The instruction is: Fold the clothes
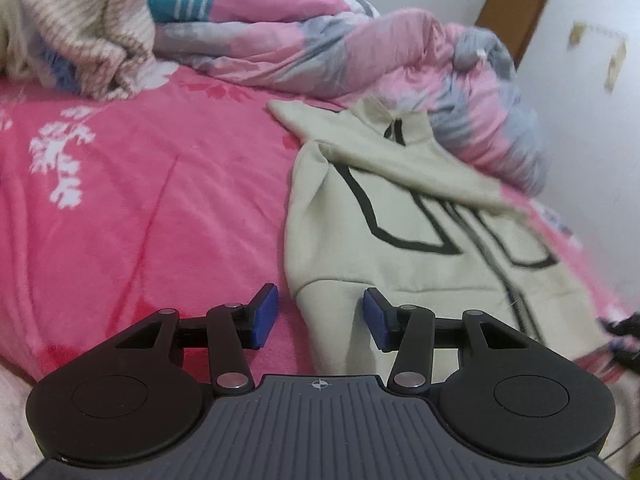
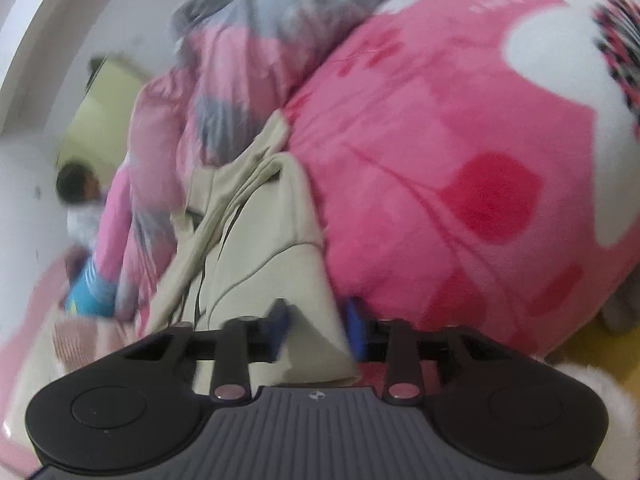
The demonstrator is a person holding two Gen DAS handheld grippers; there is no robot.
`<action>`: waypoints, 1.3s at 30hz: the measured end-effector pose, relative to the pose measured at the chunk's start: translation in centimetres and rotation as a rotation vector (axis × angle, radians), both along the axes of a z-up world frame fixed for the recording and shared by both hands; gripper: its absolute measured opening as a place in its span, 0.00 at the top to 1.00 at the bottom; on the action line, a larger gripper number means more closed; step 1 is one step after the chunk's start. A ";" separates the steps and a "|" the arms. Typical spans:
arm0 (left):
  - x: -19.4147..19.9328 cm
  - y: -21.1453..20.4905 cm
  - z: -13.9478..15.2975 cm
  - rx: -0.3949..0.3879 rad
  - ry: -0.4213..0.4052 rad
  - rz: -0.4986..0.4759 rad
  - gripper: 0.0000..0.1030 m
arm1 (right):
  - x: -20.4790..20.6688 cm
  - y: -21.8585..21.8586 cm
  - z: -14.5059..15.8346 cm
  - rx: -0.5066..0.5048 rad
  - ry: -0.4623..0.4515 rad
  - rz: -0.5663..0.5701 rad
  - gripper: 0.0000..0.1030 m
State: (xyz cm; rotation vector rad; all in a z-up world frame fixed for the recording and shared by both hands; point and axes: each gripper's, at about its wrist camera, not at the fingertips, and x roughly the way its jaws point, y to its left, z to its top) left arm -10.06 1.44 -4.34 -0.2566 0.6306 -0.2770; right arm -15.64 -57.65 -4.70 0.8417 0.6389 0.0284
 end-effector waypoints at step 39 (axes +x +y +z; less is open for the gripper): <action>-0.2 -7.6 -0.6 0.221 -0.166 -0.145 0.38 | 5.7 18.6 -0.1 -0.756 -0.221 0.253 0.27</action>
